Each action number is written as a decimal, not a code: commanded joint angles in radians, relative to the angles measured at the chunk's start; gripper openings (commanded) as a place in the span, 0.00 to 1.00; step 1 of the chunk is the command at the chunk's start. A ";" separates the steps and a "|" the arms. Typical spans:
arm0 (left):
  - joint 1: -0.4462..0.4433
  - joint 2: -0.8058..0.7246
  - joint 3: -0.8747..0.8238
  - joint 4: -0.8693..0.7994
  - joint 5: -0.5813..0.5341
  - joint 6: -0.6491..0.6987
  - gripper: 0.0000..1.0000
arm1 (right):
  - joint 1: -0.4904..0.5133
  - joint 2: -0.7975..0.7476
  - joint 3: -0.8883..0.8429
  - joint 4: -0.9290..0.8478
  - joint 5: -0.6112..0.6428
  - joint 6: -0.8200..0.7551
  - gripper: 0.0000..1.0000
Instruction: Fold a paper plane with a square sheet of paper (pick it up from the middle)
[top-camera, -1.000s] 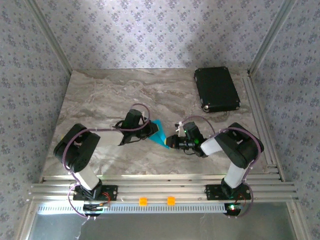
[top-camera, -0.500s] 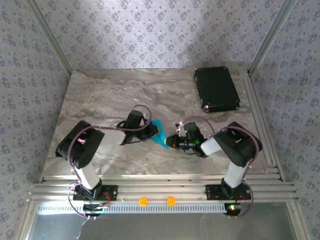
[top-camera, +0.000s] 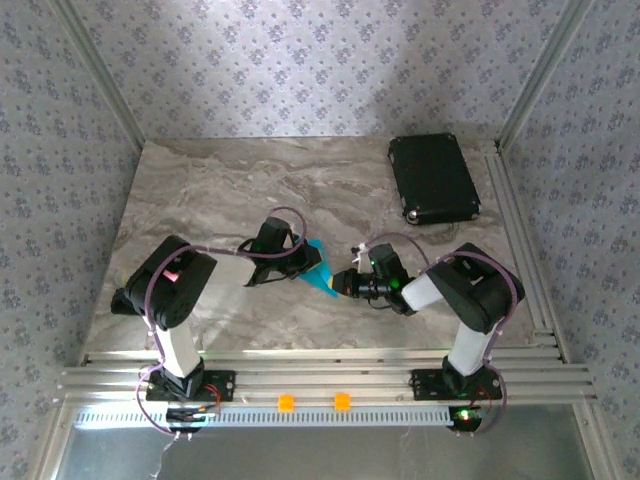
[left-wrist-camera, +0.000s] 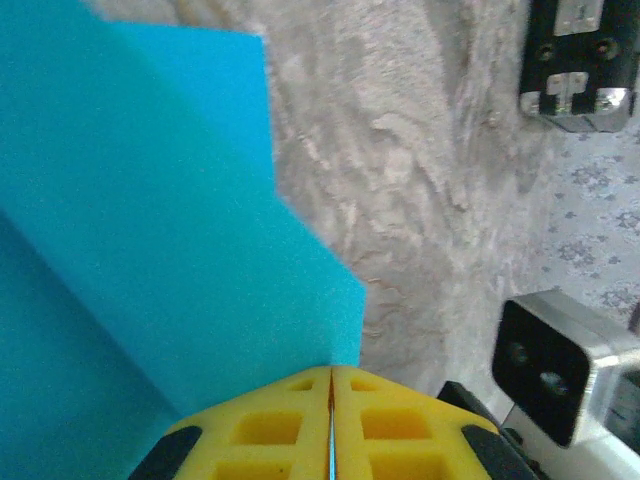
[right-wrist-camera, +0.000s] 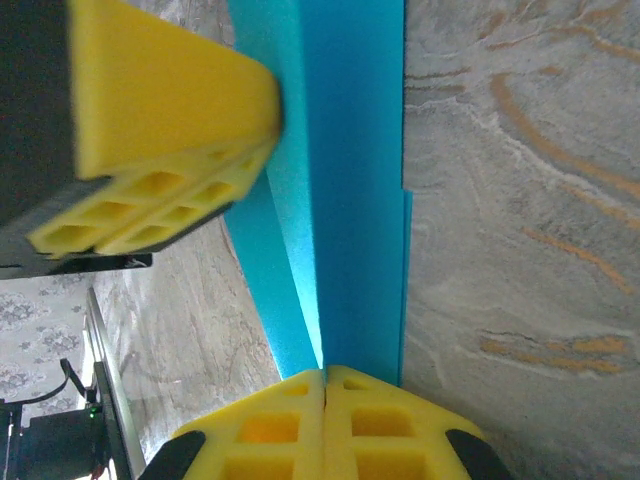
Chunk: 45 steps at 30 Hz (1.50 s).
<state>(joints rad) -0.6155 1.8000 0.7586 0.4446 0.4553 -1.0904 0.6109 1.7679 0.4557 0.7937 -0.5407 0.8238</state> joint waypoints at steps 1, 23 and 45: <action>0.002 0.019 -0.001 0.003 -0.006 -0.011 0.09 | 0.007 0.074 -0.028 -0.155 0.073 -0.004 0.00; 0.013 0.048 0.006 -0.050 -0.045 0.007 0.08 | 0.003 0.061 0.002 -0.256 0.062 -0.024 0.00; 0.019 0.096 0.064 -0.126 0.000 0.063 0.09 | 0.013 0.076 0.017 -0.284 0.069 -0.034 0.00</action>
<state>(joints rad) -0.6022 1.8633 0.8070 0.3790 0.4614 -1.0557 0.6033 1.7622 0.4892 0.7052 -0.5632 0.8223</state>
